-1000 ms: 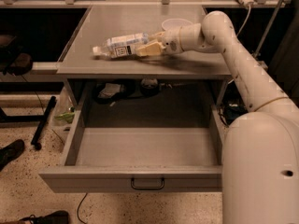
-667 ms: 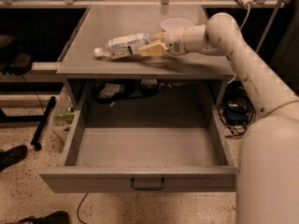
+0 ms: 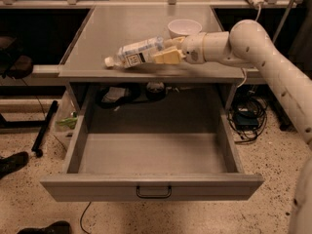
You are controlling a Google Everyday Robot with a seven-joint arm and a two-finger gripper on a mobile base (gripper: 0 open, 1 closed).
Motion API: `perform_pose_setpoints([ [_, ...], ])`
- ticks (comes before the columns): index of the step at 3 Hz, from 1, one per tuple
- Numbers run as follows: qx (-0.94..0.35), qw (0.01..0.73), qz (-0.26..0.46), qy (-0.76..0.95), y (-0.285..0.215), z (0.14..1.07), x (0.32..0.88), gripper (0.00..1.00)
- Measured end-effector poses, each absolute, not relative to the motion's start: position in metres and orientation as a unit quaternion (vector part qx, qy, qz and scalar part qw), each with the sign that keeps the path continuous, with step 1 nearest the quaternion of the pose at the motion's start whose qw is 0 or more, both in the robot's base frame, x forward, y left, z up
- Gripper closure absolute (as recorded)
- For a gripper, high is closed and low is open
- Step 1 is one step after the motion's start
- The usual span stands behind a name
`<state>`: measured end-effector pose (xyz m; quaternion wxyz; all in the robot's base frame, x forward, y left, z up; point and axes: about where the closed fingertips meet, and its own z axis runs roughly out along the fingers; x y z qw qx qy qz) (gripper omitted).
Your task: Place blue plastic bottle into top drawer
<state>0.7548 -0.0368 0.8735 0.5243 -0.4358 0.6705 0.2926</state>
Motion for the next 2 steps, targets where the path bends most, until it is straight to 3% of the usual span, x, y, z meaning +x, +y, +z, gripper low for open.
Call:
perform_pose_setpoints([
  [2, -0.415, 0.544, 0.273, 0.676, -0.07, 0.887, 0.706, 1.0],
])
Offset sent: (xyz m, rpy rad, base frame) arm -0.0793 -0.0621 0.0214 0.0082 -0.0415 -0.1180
